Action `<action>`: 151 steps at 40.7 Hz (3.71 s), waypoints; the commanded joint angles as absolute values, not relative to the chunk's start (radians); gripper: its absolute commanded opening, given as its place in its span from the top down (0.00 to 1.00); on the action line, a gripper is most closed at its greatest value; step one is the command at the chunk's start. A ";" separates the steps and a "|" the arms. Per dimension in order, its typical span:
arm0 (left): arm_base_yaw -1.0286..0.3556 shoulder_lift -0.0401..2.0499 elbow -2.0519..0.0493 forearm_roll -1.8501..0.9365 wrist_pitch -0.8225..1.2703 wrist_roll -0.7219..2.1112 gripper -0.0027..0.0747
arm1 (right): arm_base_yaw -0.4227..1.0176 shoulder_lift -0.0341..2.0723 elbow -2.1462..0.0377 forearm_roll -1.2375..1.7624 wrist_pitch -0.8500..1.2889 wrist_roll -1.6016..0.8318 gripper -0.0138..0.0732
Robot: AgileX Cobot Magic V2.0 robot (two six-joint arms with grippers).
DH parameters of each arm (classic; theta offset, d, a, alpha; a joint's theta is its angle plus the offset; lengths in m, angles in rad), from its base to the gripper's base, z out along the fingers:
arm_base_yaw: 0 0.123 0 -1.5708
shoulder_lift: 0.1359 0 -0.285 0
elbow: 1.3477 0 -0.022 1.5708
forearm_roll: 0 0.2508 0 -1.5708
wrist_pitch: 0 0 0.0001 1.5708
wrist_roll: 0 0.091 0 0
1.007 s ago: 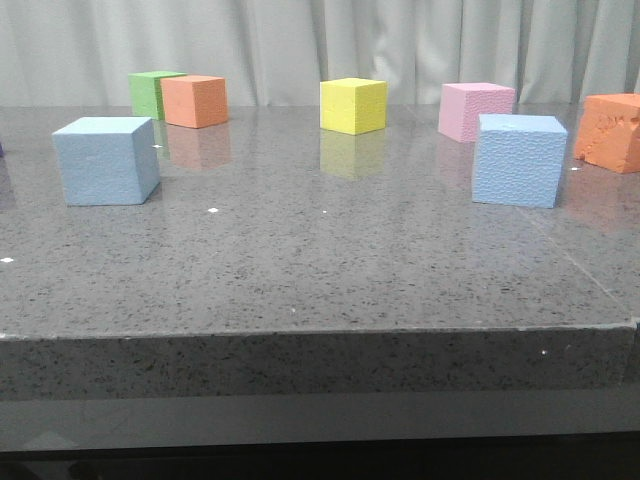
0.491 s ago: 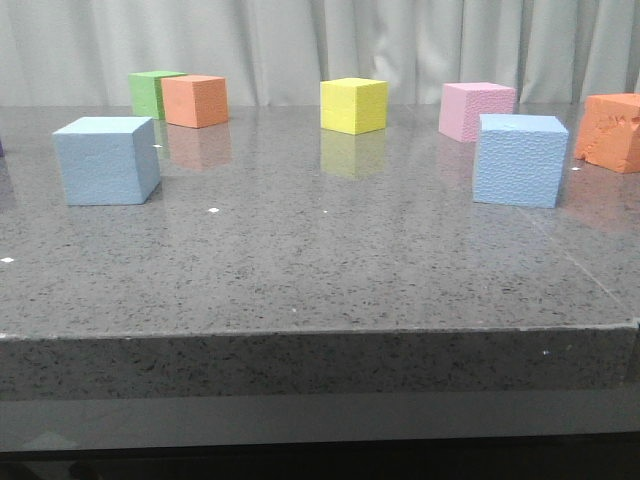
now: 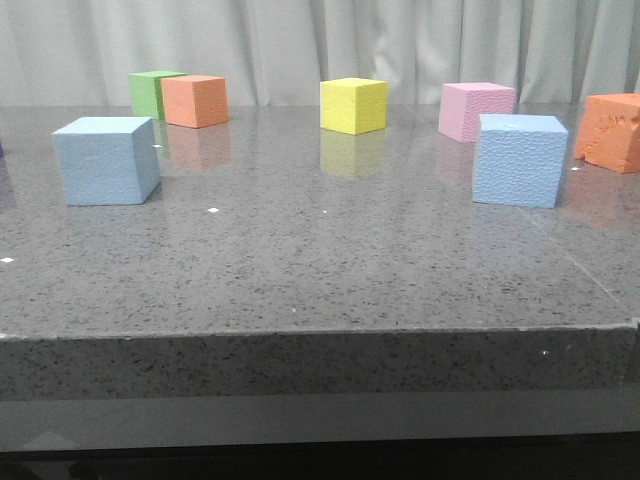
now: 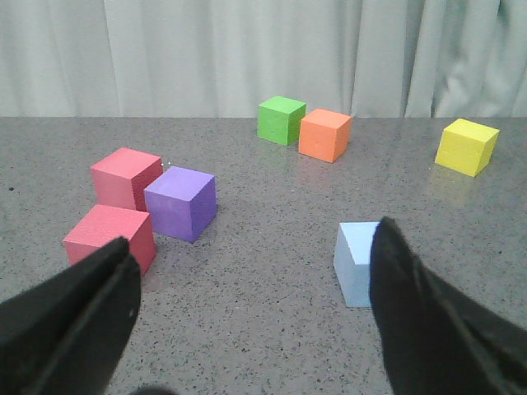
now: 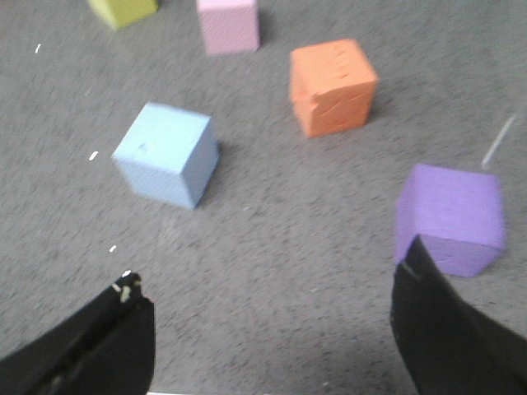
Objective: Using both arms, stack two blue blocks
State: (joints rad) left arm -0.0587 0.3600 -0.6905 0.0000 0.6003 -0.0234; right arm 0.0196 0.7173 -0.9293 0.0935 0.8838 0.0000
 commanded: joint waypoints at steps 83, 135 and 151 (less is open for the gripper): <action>-0.063 0.376 -0.715 0.000 0.517 -0.030 0.23 | 0.357 1.725 -1.557 -0.257 0.961 0.692 0.15; -0.063 0.376 -0.715 0.000 0.516 -0.030 0.23 | 0.630 1.914 -1.880 -0.296 1.094 0.693 0.43; -0.063 0.376 -0.715 0.000 0.515 -0.030 0.23 | 0.630 1.943 -1.880 -0.274 1.043 0.693 0.42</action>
